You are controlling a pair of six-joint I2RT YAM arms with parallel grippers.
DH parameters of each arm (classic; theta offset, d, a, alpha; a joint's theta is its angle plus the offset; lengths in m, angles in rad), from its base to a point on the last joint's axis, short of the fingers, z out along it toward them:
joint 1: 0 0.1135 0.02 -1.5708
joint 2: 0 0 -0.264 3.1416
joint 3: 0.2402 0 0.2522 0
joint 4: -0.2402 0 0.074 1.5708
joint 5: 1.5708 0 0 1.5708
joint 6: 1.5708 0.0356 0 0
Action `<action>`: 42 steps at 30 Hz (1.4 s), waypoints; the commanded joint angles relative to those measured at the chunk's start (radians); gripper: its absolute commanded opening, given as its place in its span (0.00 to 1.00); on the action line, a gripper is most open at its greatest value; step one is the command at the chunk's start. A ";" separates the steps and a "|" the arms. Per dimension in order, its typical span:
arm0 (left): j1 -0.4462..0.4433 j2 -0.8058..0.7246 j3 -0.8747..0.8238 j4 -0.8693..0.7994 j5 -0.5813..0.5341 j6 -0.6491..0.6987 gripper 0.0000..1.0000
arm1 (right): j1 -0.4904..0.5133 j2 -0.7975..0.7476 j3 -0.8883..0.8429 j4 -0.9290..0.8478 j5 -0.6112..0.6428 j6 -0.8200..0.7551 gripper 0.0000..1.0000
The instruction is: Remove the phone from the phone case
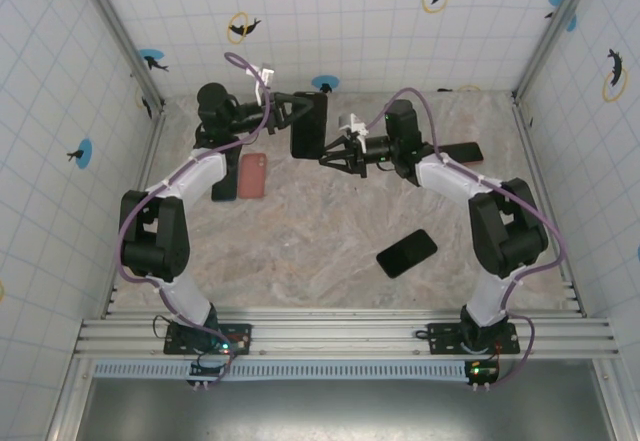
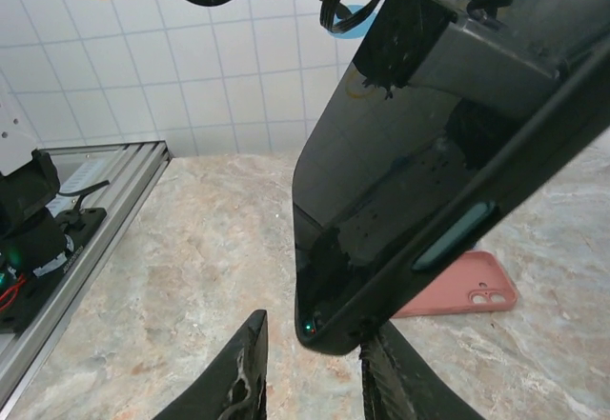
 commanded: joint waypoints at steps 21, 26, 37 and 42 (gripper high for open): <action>0.008 -0.032 0.041 0.041 0.011 0.003 0.00 | 0.017 0.053 0.055 0.116 -0.042 0.075 0.23; 0.008 -0.038 0.036 0.041 0.007 0.000 0.00 | 0.017 0.058 0.060 0.089 -0.040 0.071 0.19; 0.007 -0.035 0.033 0.073 0.018 -0.079 0.00 | 0.020 0.016 0.039 0.015 0.025 -0.046 0.04; 0.007 -0.026 0.027 0.131 0.042 -0.175 0.00 | 0.033 -0.021 0.047 -0.079 0.131 -0.209 0.03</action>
